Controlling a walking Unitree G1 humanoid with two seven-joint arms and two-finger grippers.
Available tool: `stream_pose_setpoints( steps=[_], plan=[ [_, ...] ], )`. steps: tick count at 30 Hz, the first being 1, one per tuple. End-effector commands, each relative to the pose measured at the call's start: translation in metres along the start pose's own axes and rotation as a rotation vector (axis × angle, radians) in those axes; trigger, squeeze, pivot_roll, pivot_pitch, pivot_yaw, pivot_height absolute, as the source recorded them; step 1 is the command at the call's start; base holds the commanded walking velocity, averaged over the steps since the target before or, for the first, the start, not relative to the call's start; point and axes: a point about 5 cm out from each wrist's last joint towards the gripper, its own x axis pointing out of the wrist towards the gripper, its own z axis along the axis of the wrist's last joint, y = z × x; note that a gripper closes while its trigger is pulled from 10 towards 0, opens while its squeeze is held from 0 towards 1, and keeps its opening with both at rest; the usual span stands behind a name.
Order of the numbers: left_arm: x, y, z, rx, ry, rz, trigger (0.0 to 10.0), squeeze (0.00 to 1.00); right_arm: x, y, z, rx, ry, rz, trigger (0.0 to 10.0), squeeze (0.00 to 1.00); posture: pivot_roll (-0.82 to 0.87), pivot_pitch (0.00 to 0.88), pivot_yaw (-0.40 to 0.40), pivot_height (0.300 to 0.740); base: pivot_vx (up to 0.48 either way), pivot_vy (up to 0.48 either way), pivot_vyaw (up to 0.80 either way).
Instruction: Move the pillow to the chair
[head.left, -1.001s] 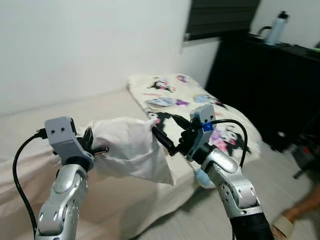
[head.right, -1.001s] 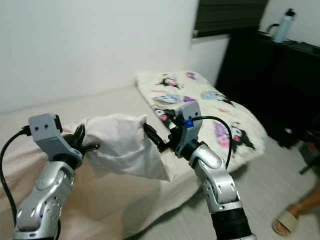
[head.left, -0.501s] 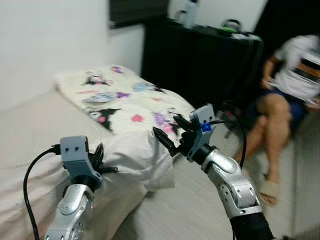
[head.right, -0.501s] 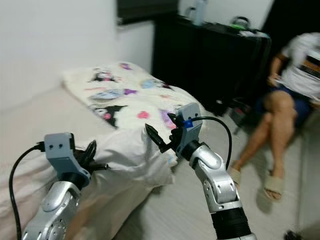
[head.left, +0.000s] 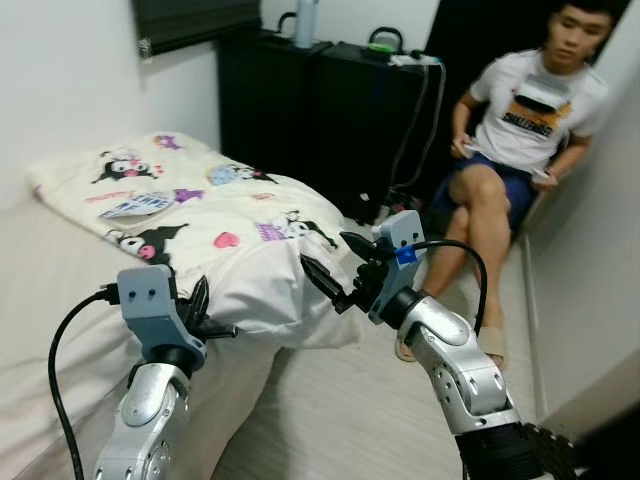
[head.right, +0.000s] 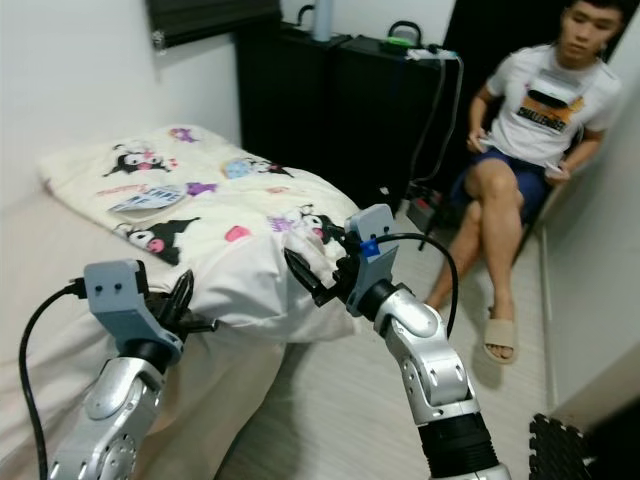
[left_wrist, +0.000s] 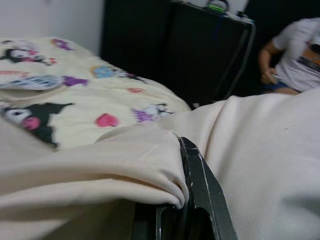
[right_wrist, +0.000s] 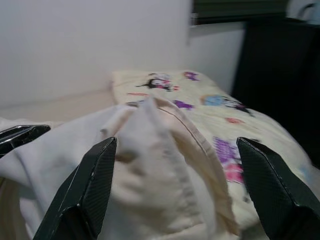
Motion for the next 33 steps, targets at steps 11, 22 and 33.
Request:
stream_pose_setpoints(
  steps=[11,22,33],
  plan=[
    [0.003,-0.0051,0.0104,0.004,-0.076,-0.018,10.0,0.0,-0.0025,-0.0047,-0.0024,-0.018,0.014,-0.017,10.0,0.0,-0.04,0.0,-0.097,0.74,0.0,0.0,-0.71],
    [0.0037,-0.0035,0.008,-0.009,-0.069,-0.006,10.0,0.0,-0.0017,-0.0048,-0.0035,-0.021,0.022,-0.021,10.0,0.0,-0.04,0.0,-0.098,0.74,0.0,0.0,-0.71],
    [0.0029,-0.0012,0.0046,-0.031,-0.057,0.01,10.0,0.0,-0.0019,-0.0049,-0.0042,-0.023,0.027,-0.024,10.0,0.0,-0.04,0.0,-0.099,0.74,0.0,0.0,-0.71]
  ],
)
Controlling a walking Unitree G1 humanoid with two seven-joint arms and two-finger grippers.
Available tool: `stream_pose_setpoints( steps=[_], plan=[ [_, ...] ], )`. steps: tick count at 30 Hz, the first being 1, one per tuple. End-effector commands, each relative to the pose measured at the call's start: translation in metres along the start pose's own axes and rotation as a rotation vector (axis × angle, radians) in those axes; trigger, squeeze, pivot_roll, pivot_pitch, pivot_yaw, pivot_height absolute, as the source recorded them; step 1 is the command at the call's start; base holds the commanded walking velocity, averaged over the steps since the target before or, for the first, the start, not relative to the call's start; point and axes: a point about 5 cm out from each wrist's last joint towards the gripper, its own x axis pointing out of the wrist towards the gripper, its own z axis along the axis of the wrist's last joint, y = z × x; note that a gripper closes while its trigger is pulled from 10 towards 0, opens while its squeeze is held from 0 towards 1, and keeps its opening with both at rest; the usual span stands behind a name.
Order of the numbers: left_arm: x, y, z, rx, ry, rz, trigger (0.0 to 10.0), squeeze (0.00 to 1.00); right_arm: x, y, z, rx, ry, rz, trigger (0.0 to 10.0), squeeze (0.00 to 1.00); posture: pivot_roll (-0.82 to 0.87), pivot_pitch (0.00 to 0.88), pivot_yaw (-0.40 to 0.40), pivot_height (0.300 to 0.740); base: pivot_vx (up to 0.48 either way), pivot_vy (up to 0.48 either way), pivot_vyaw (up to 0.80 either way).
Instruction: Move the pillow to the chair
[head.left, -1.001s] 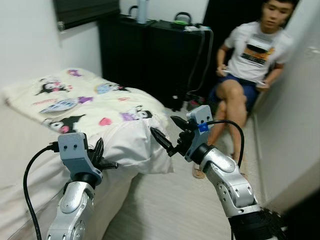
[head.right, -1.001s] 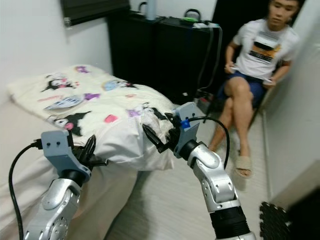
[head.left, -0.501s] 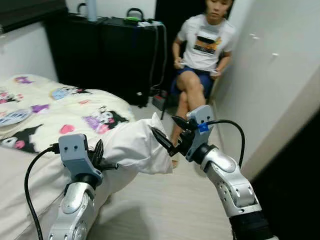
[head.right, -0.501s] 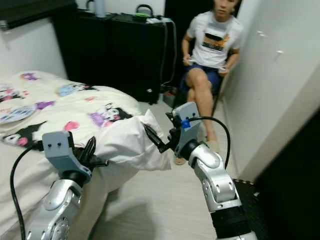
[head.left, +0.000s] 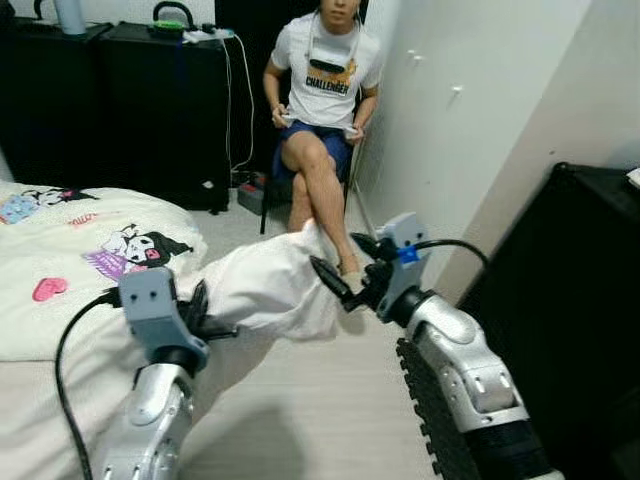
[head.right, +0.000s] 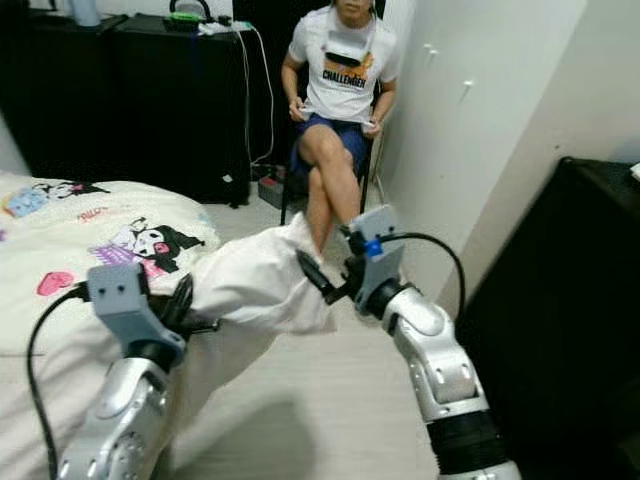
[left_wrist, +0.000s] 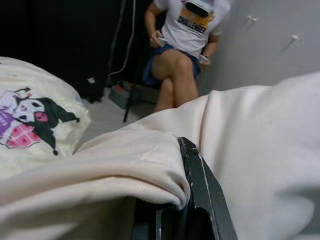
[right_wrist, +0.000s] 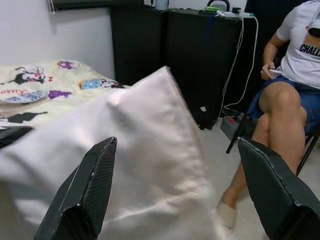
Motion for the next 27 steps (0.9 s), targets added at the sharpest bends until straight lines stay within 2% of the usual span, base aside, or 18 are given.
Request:
stream_pose_setpoints(
  steps=[1,27],
  plan=[
    [0.0017,-0.0043,0.0107,-0.005,-0.065,-0.024,10.0,0.0,-0.0027,-0.0011,-0.0038,-0.003,0.013,-0.005,10.0,0.0,-0.04,0.0,-0.101,0.74,0.0,0.0,-0.71],
    [0.0032,-0.0058,0.0076,-0.009,-0.057,-0.034,10.0,0.0,-0.0026,-0.0013,-0.0053,-0.014,0.021,-0.006,10.0,0.0,-0.04,0.0,-0.105,0.74,0.0,0.0,-0.71]
  ],
)
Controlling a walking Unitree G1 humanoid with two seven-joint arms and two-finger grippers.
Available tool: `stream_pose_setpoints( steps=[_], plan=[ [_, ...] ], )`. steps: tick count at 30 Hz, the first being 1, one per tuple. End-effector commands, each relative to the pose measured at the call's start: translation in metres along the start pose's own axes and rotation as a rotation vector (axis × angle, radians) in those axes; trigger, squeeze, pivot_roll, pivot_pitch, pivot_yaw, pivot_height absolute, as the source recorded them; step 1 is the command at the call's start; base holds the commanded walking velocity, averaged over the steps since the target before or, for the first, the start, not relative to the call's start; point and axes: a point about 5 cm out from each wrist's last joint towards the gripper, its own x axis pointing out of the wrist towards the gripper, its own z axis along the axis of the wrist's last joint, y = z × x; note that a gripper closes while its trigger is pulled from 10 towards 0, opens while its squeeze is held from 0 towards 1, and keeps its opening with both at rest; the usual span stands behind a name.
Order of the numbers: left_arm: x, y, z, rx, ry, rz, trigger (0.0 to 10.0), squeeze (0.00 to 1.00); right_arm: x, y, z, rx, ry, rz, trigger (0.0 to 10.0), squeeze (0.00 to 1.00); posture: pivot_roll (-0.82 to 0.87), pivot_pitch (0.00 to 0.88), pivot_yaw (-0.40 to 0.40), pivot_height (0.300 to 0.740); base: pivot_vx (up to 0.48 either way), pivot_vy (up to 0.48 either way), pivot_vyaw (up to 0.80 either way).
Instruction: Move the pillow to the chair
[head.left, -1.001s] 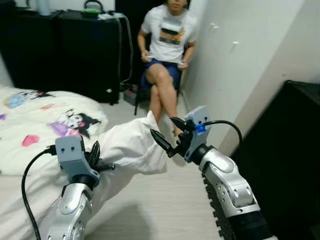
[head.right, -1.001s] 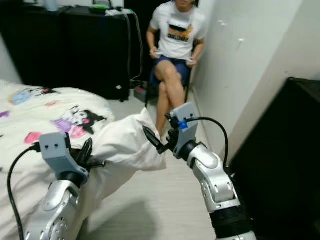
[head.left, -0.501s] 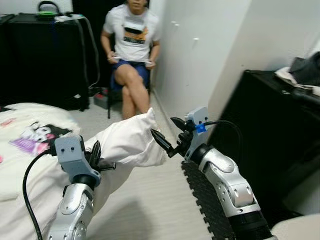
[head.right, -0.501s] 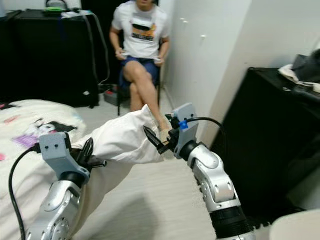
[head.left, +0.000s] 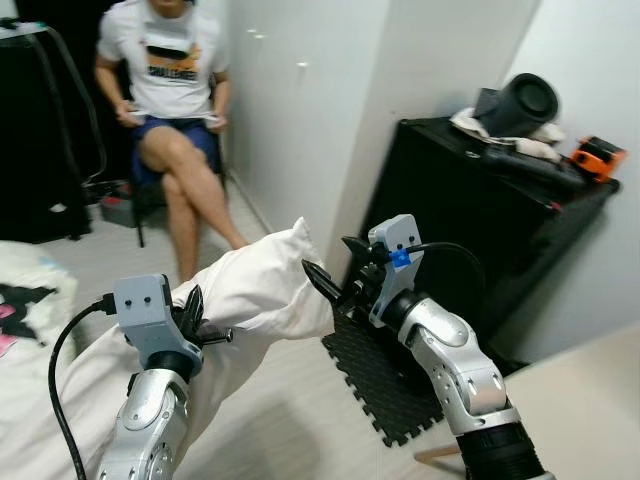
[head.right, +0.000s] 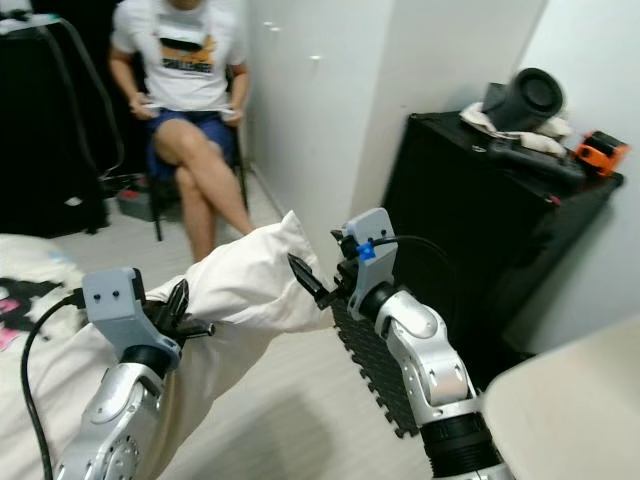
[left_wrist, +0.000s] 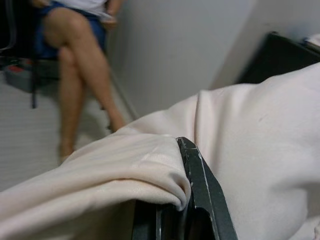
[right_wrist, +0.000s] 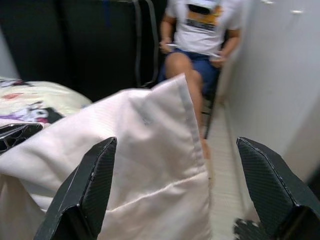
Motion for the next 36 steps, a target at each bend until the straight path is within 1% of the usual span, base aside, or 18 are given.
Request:
stream_pose_setpoints(
  steps=[1,36],
  plan=[
    [0.0032,-0.0091,0.014,0.0,-0.081,-0.049,10.0,0.0,-0.0018,-0.0032,-0.0005,-0.007,-0.001,-0.013,10.0,0.0,-0.04,0.0,-0.105,0.74,0.0,0.0,-0.71],
    [0.0042,-0.0085,0.0145,-0.002,-0.081,-0.046,10.0,0.0,-0.0006,-0.0032,-0.0001,-0.004,0.0,-0.011,10.0,0.0,-0.04,0.0,-0.105,0.74,0.0,0.0,-0.71]
  ],
)
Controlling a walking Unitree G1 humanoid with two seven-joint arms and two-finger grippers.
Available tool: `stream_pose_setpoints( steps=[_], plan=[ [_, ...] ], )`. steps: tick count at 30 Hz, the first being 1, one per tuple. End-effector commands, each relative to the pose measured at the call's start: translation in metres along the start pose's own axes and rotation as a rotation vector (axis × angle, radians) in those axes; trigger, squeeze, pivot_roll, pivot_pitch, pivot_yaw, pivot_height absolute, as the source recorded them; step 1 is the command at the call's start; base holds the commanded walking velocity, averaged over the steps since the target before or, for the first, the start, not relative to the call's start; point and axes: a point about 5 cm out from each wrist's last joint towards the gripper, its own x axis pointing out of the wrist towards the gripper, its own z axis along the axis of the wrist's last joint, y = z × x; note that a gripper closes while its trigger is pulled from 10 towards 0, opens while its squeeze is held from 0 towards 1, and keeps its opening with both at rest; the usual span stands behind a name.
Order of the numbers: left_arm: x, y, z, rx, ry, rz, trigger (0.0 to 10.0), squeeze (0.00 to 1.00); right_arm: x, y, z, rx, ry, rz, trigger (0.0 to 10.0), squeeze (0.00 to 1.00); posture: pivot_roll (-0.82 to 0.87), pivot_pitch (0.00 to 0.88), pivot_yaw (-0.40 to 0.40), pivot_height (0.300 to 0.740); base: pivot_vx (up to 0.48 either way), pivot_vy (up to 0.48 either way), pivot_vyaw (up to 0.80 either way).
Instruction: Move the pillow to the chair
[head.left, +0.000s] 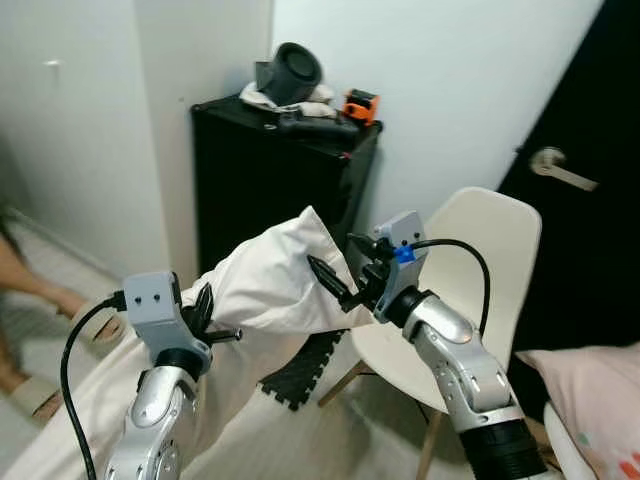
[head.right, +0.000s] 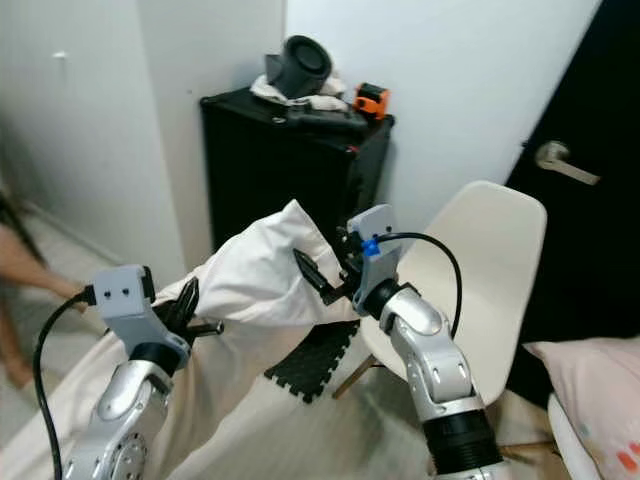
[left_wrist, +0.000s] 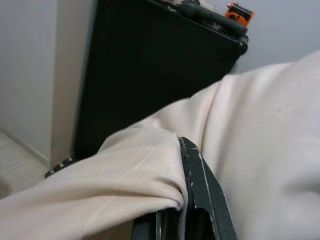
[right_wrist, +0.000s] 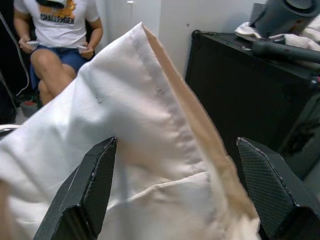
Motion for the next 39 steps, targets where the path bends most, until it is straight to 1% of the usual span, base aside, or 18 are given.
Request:
stream_pose_setpoints(
  steps=[1,32,34,39],
  plan=[
    [0.0026,-0.0069,0.0141,0.004,-0.078,-0.034,10.0,0.0,-0.0024,-0.0038,-0.0005,-0.006,0.001,-0.015,10.0,0.0,-0.04,0.0,-0.104,0.74,0.0,0.0,-0.71],
    [0.0027,-0.0069,0.0148,0.006,-0.08,-0.033,10.0,0.0,-0.0026,-0.0038,-0.0001,-0.007,-0.002,-0.015,10.0,0.0,-0.04,0.0,-0.105,0.74,0.0,0.0,-0.71],
    [0.0031,-0.0043,0.0159,0.018,-0.083,-0.01,10.0,0.0,-0.0025,-0.0039,0.0004,-0.009,-0.005,-0.016,10.0,0.0,-0.04,0.0,-0.103,0.74,0.0,0.0,-0.71],
    [0.0027,-0.0026,0.0176,0.042,-0.09,0.004,10.0,0.0,-0.003,-0.0038,0.0022,-0.005,-0.021,-0.015,10.0,0.0,-0.03,0.0,-0.105,0.74,0.0,0.0,-0.58]
  ],
)
